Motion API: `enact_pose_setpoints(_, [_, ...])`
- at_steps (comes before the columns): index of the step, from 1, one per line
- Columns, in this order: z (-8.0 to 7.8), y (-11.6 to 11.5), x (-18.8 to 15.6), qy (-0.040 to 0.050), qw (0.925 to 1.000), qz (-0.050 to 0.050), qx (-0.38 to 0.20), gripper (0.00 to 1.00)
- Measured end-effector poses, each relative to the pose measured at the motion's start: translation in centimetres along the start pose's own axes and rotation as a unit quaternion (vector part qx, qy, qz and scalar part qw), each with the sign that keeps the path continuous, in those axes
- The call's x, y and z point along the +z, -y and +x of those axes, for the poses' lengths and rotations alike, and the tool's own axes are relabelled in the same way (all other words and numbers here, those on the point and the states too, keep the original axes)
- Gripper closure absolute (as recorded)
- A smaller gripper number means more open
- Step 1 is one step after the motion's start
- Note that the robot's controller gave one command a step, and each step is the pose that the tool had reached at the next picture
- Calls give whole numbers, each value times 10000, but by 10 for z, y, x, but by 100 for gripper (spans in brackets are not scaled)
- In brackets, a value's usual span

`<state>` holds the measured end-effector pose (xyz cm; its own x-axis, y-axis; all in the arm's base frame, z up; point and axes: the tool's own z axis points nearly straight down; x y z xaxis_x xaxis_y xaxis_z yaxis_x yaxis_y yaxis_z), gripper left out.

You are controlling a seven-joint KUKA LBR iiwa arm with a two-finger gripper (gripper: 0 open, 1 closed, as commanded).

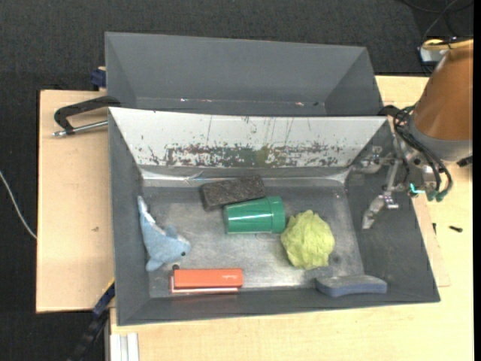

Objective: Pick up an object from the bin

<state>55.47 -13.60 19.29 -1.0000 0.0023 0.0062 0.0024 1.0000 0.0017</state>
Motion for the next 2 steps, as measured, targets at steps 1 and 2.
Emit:
enact_pose_setpoints(1, [-2,-1,-5,42,10000,8,-8,0])
enact_pose_setpoints(2, [1,-18,37,79,9998,20,-161,0])
